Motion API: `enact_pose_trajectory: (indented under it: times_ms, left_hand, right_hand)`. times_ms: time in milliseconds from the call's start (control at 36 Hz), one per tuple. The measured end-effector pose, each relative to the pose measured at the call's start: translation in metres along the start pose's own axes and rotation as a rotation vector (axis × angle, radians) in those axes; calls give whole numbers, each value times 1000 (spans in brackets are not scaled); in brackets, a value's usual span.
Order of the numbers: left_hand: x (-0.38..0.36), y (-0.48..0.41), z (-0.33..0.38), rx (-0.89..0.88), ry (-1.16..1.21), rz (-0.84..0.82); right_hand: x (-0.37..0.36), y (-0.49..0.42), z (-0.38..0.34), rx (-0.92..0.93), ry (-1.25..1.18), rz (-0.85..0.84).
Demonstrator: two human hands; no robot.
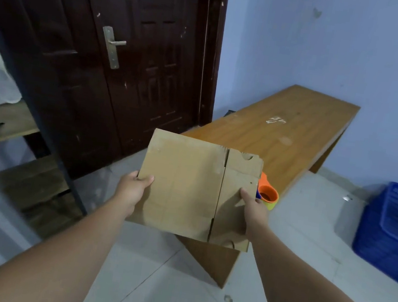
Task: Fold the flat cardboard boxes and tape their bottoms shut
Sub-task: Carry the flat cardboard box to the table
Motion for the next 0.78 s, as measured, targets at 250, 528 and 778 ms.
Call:
enact_pose_trajectory:
  times_ms: [250,528,778]
  left_hand:
    - [5,-120,18,-5,-6,-156]
    - [19,-238,39,-12,-55,-351]
    - [-23,-287,64,-35,-84,-433]
  right_hand:
    - [-81,-11,-7,-3,-15,193]
    - [-172,-5,-8,-48,-102,388]
    - [-186,-31,-39,-52,-86,486]
Point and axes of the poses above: each hand's wrist, its own y-axis away from the middle knuckle, its own x-axis out of the back of the hand, z = x × y, the point moved 5 cm from there along -y, towards the middle knuckle, and after that the axes turned 8 degrees about z, right-handed, at the moved point
